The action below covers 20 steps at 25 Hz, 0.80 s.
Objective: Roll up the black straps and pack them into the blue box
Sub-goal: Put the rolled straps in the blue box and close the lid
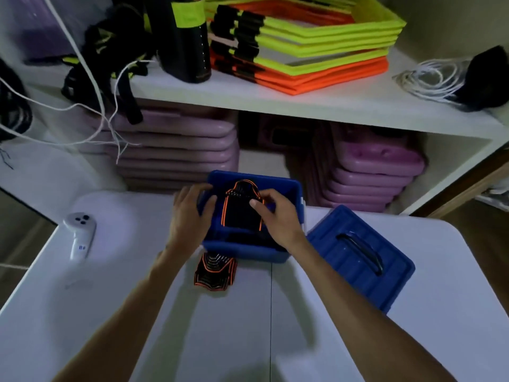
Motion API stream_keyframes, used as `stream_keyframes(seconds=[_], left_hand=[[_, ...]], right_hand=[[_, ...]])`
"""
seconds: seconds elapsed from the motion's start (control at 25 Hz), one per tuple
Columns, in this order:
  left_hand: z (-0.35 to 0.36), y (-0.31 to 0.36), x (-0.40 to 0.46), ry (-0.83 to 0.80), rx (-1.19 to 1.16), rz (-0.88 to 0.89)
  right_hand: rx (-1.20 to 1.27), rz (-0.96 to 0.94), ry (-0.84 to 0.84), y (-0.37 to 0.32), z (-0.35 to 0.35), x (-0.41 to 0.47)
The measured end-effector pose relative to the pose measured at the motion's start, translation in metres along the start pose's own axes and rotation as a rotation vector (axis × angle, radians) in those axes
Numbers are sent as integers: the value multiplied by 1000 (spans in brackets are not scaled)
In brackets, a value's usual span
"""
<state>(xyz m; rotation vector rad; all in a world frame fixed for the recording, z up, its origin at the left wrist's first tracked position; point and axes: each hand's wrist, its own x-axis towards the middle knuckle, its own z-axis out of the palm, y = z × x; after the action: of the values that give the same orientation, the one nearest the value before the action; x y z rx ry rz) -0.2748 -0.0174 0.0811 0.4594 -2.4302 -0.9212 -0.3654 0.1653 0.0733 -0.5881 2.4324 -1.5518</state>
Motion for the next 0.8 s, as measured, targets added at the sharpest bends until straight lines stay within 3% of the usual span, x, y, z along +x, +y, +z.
stream_keyframes(seconds=[0.12, 0.24, 0.36, 0.56, 0.8], left_hand=[[11, -30, 10, -54, 105, -68], [24, -52, 5, -95, 43, 9], [29, -66, 6, -112, -25, -45], [31, -70, 5, -129, -102, -55], [11, -67, -3, -89, -240, -136]], right_hand=[[-45, 110, -73, 15, 29, 40], [-71, 258, -148, 36, 59, 63], [-138, 369, -153, 54, 79, 78], [-230, 442, -25, 66, 93, 88], [-158, 437, -48, 45, 79, 66]])
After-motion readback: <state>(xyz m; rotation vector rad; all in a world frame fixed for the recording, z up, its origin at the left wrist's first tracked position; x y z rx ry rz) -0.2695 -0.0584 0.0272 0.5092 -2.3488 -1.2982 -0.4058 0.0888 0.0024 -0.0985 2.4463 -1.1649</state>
